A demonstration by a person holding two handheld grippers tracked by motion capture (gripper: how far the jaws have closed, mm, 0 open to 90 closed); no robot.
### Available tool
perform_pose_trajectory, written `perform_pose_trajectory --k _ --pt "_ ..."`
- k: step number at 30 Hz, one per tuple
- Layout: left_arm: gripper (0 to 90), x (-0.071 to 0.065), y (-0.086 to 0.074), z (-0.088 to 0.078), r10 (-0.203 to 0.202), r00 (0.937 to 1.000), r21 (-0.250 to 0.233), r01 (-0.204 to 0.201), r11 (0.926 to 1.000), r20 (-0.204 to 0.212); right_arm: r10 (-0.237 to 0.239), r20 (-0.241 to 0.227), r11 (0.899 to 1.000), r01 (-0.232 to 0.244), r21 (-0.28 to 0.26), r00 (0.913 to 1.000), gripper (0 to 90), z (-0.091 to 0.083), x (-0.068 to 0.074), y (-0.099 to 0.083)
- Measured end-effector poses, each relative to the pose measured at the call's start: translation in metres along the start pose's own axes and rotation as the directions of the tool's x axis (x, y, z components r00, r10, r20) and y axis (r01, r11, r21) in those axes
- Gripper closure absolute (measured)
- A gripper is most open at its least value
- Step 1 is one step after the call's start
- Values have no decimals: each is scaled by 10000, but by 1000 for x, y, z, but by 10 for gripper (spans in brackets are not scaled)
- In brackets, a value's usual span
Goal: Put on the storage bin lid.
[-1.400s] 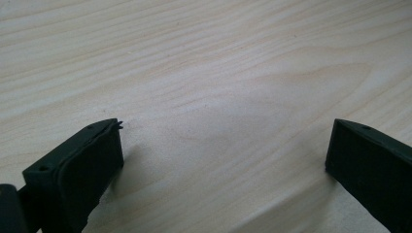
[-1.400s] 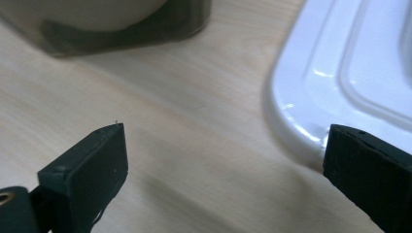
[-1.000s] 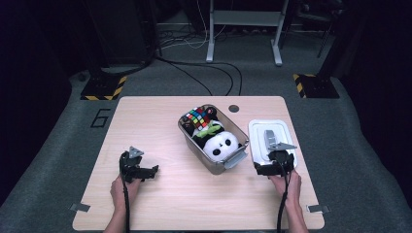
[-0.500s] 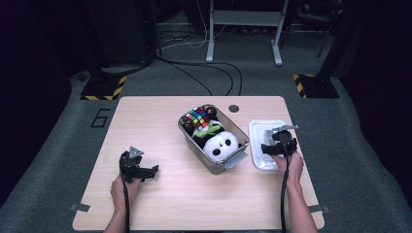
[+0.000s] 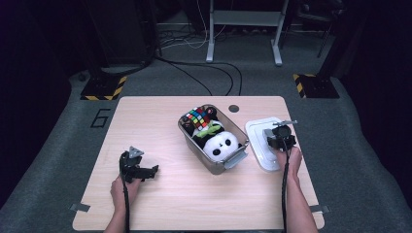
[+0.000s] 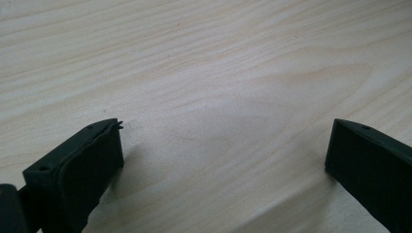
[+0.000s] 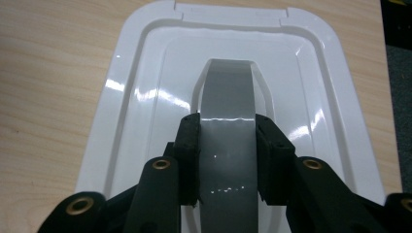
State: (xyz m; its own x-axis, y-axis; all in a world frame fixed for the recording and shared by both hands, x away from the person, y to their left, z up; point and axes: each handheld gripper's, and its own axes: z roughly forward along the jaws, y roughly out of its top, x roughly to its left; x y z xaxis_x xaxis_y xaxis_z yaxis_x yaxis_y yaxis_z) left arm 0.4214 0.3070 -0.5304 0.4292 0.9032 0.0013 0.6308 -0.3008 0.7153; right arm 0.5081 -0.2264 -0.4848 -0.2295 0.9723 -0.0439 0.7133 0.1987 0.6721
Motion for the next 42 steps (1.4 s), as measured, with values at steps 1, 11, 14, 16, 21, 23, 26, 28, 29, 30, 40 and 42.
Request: perform_pose_trajectory --k 1,11,14,16,21,23,26,28,29,30,40,42 --pt "0 0 0 0 17 10000 55 -18 10000 20 -149 2 9999 149 -76 9999 669 -2 -1 0" --pt "0 0 0 0 19 10000 50 -19 10000 15 -424 34 9963 425 -746 9991 670 -41 -8 19" --pt "0 0 0 0 26 10000 31 -26 10000 13 -593 -152 9936 575 -976 9981 670 -53 -10 26" --pt "0 0 0 0 27 10000 27 -27 10000 4 -677 -152 9921 657 -1064 9976 670 -61 -9 33" --pt "0 0 0 0 53 10000 24 -53 10000 18 -975 -320 9851 919 -1452 9947 670 -84 -4 47" --pt "0 0 0 0 -76 10000 -70 76 9999 -10 -1064 -414 9829 989 -1552 9935 670 -90 0 51" --pt "0 0 0 0 -47 10000 -62 47 10000 1 -1181 -517 9806 1083 -1633 9917 670 -97 7 56" --pt "0 0 0 0 -56 10000 -65 56 10000 2 -1252 -810 9777 1091 -1794 9888 670 -105 18 63" --pt "0 0 0 0 -58 10000 -66 58 10000 1 -1365 -844 9754 1190 -1853 9870 670 -106 21 64" --pt "0 0 0 0 -76 10000 -71 76 9999 -9 -1424 -930 9742 1229 -1894 9854 670 -109 27 67" --pt "0 0 0 1 -65 10000 -92 65 9999 5 -1984 -1790 9615 1559 -2263 9636 670 -115 73 84" --pt "0 -1 0 1 -89 10000 -112 89 9999 -20 -2115 -1945 9595 1657 -2277 9578 670 -112 86 87"
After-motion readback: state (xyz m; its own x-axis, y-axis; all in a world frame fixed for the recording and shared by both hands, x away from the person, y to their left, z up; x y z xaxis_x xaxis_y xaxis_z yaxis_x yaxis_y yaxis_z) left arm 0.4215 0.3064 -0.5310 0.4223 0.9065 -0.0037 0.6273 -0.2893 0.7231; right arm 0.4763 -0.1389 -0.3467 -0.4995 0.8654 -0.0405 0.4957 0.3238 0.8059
